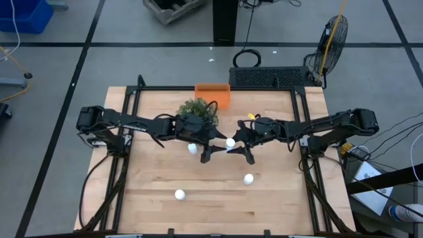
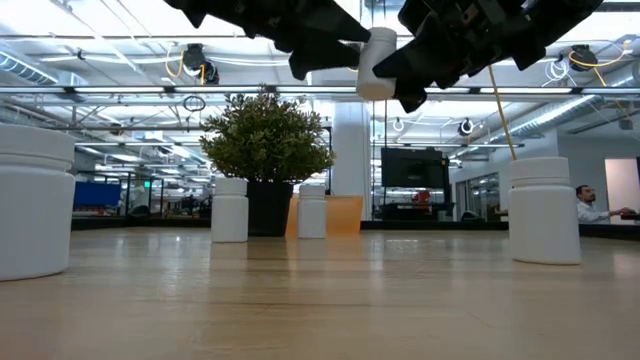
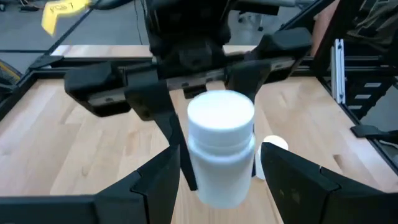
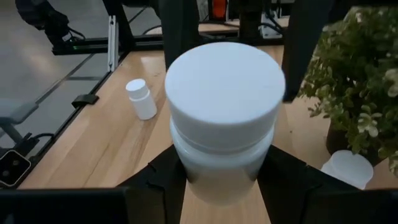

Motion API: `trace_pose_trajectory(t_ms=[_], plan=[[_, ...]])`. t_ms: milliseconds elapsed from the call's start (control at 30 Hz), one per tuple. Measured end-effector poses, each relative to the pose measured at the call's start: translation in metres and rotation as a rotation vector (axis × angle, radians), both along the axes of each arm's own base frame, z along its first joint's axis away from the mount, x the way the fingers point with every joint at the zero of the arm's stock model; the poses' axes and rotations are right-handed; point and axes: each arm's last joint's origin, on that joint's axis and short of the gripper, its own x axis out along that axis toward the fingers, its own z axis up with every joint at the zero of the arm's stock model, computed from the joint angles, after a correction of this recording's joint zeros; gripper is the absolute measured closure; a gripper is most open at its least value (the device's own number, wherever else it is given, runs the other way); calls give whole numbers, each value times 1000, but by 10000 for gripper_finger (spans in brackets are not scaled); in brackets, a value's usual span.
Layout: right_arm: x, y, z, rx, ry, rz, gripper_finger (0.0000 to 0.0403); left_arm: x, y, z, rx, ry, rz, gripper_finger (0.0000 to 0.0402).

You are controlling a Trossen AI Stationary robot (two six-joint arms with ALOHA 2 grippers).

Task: Pick and place pill bottles into a basket
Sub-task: Put the white pill bottle into the orange bin

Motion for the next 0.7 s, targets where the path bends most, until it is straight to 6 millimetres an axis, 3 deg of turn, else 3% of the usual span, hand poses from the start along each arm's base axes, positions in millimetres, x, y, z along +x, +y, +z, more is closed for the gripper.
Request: trace_pose_trajectory(t_ms=[700], plan=[[22,0,6,-24,19,35,248,-1,-1,-1,-1,18,-6,172]])
